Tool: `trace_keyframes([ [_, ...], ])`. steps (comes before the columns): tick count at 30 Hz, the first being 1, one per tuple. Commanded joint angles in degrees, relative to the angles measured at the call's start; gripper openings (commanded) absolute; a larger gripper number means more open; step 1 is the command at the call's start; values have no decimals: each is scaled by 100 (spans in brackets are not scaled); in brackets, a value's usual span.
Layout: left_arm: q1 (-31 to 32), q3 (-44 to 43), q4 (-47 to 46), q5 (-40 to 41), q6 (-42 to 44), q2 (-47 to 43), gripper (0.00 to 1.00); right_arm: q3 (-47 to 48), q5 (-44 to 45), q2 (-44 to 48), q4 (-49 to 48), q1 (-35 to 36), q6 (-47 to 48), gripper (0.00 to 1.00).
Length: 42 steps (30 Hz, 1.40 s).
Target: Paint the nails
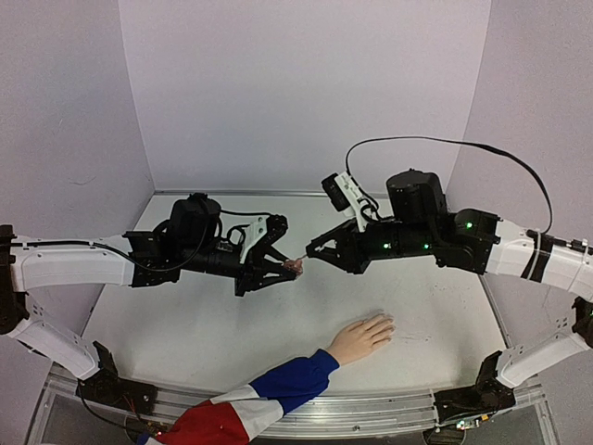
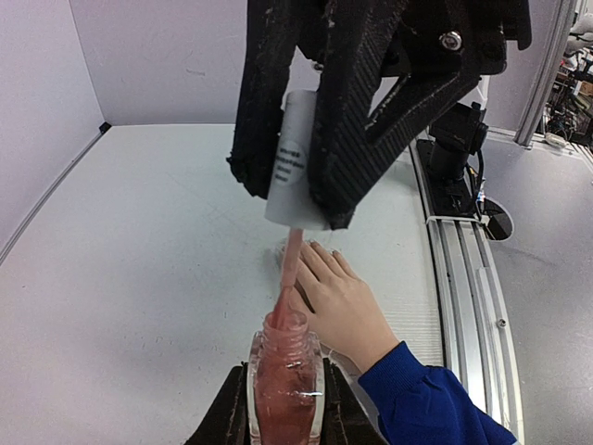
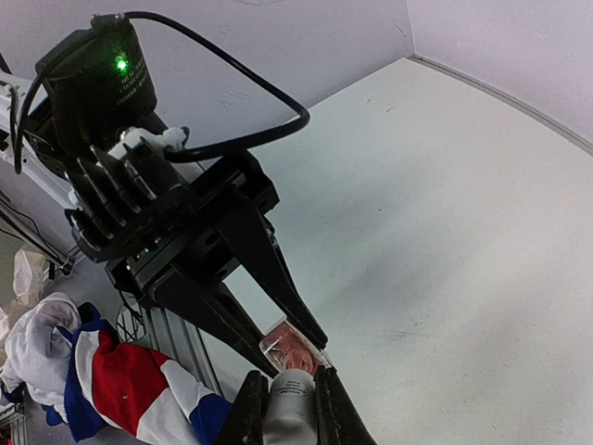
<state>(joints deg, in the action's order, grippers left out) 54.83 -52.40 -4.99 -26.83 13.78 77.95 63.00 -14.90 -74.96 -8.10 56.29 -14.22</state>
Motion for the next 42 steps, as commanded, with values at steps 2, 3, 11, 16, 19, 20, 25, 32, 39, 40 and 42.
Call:
trace_keyframes([
  [2, 28, -25, -248, 11, 114, -210, 0, 5, 45, 195, -70, 25, -73, 0],
  [3, 28, -25, -248, 18, 118, -215, 0, 9, 33, 181, -69, 25, -72, 0],
  [11, 28, -24, -248, 20, 120, -207, 0, 19, -57, 150, -53, 25, -54, 0],
  [16, 28, -20, -248, 20, 125, -210, 0, 43, -84, 84, -43, 26, -63, 0],
  [19, 28, -5, -254, 11, 128, -232, 0, 58, -93, 48, -43, 29, -64, 0],
  [20, 24, -6, -249, 7, 126, -240, 0, 62, -107, 25, -43, 25, -57, 0],
  [25, 28, -6, -254, -22, 123, -263, 0, 119, -142, -48, -43, 24, -37, 0],
  [32, 28, -11, -248, -70, 109, -281, 0, 189, -152, -139, -36, 27, -28, 0],
  [39, 26, -24, -248, -102, 110, -264, 0, 253, -208, -240, -34, 27, -29, 0],
  [40, 28, -24, -248, -103, 113, -263, 0, 275, -221, -253, -34, 25, -28, 0],
  [42, 32, -24, -248, -106, 107, -255, 0, 321, -275, -288, -34, 29, -20, 0],
])
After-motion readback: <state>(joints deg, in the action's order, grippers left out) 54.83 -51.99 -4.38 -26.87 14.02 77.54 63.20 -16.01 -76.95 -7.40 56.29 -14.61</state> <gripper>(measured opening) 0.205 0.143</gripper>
